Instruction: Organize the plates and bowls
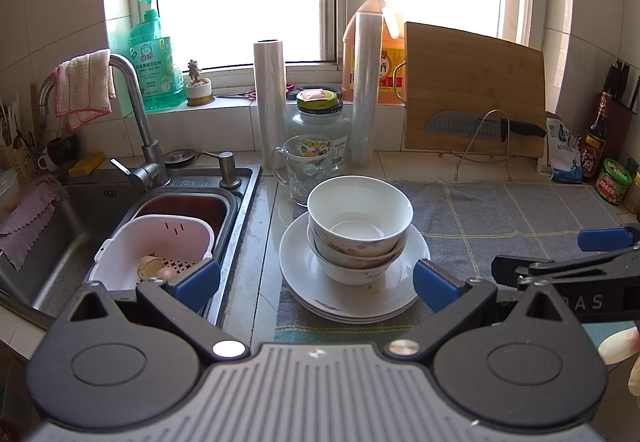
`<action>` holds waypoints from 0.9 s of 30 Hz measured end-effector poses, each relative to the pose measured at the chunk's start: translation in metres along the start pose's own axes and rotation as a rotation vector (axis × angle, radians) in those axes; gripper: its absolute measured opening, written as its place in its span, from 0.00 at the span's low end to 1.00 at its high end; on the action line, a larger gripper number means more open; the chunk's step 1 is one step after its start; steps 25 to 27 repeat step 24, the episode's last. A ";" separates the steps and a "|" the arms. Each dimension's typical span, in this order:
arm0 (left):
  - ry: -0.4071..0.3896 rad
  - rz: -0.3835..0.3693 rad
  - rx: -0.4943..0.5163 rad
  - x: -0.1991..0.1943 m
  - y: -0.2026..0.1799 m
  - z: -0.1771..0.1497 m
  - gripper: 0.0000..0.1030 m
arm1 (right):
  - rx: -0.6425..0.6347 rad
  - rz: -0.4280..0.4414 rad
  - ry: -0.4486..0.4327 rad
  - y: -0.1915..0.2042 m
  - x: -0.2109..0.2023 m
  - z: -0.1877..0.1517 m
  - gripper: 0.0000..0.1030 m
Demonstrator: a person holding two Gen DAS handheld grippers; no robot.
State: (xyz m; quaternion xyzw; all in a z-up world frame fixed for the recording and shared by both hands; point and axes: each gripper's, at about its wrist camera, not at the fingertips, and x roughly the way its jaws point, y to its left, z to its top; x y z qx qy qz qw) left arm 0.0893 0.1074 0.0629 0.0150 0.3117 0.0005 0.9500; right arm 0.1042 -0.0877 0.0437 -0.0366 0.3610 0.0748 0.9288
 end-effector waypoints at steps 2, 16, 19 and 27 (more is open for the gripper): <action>0.000 0.000 0.000 0.000 0.000 0.000 0.99 | 0.000 0.000 0.001 0.000 0.000 0.000 1.00; 0.000 0.000 0.000 0.000 0.000 0.001 0.99 | 0.000 0.000 -0.001 -0.001 0.001 0.001 1.00; 0.000 -0.001 0.000 0.001 0.000 0.001 0.99 | 0.000 -0.001 -0.001 -0.001 0.001 0.001 1.00; 0.000 -0.002 0.000 0.001 -0.001 0.001 0.99 | -0.001 -0.002 0.001 -0.004 0.002 0.002 1.00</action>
